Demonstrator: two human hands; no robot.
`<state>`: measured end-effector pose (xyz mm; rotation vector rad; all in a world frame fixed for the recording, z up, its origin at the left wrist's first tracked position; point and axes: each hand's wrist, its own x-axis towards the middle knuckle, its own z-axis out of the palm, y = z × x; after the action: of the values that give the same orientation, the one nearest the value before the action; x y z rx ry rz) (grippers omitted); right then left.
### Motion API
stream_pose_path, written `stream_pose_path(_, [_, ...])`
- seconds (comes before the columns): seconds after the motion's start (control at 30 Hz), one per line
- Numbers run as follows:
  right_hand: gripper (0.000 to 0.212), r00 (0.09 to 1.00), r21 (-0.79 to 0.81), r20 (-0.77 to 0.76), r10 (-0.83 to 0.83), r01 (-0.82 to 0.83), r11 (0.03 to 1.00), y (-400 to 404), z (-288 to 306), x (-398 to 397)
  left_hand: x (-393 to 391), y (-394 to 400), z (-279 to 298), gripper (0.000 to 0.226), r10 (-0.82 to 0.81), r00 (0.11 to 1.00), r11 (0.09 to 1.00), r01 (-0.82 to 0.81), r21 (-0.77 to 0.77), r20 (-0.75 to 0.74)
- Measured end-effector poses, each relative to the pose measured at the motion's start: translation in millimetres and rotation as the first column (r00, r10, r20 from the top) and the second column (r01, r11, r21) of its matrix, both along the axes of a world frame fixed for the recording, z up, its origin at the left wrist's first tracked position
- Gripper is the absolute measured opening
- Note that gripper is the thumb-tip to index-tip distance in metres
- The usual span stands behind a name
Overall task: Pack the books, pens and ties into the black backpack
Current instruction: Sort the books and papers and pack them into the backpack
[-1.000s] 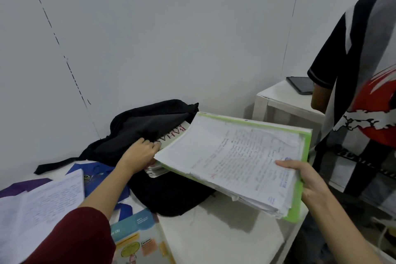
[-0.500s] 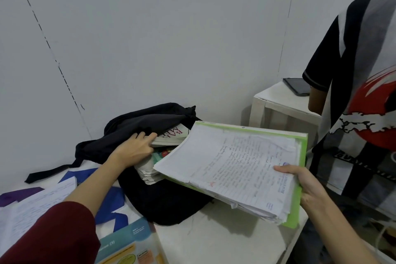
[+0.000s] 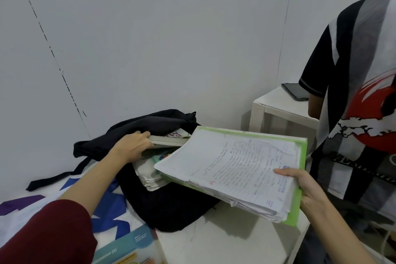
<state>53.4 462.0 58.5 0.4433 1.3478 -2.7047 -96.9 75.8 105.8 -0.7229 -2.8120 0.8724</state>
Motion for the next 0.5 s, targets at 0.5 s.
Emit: stream_pose_path(0.5, [0.079,0.999,-0.019,0.044,-0.006,0.007,1.000,-24,2,1,-28,-5,58,0.043,0.196,0.975,0.864,-0.119,0.490,-0.109])
